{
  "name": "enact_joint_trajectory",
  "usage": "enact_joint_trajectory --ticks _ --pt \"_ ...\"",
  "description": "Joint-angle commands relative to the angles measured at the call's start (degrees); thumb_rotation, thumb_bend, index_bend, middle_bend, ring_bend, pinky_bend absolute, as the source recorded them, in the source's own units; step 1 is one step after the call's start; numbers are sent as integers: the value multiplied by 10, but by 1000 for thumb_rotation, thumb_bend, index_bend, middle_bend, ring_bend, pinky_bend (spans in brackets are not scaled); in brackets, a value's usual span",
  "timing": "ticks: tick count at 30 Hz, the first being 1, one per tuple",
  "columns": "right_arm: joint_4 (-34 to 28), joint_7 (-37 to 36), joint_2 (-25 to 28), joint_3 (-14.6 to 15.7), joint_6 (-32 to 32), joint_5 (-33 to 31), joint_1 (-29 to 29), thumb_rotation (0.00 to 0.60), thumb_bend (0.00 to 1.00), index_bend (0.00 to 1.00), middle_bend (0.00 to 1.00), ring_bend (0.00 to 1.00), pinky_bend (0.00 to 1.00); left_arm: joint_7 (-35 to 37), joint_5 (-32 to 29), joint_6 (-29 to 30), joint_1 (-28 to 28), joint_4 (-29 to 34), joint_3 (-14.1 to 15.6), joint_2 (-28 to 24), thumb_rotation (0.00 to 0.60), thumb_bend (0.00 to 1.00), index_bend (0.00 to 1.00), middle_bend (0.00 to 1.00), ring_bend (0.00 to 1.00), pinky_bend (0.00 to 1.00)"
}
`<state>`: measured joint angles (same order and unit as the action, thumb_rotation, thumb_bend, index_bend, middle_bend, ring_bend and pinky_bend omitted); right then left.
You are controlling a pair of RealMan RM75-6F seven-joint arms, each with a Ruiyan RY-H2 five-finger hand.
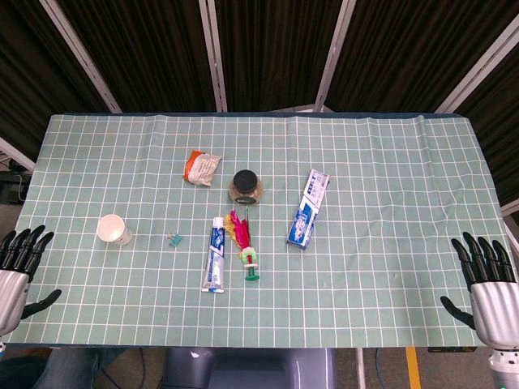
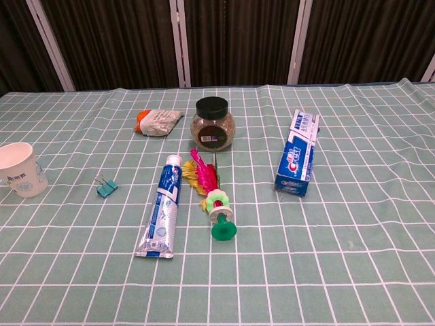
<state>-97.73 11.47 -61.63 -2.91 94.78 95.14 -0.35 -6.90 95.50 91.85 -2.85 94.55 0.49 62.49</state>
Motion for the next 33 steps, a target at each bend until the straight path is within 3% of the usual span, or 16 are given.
enact_joint_trajectory --ticks 1,11,19,27,33 --pt "0 1 -1 0 0 0 0 600 0 0 0 0 0 -2 -2 -2 0 -1 0 0 600 0 0 0 0 0" --pt "-6 -5 1 -2 -4 -5 1 600 0 0 0 0 0 -23 -26 -53 -32 -41 -19 24 600 0 0 0 0 0" --pt "1 -7 -1 -11 -28 -35 10 600 0 0 0 0 0 -160 -14 -184 -136 -195 -37 122 600 0 0 0 0 0" --pt "6 -7 -3 -16 -32 -47 12 600 0 0 0 0 0 -270 13 -242 -200 -323 -35 204 600 0 0 0 0 0" --pt "13 -9 -5 -20 -38 -60 14 600 0 0 0 0 0 -288 34 -243 -223 -395 -23 247 600 0 30 0 0 0"
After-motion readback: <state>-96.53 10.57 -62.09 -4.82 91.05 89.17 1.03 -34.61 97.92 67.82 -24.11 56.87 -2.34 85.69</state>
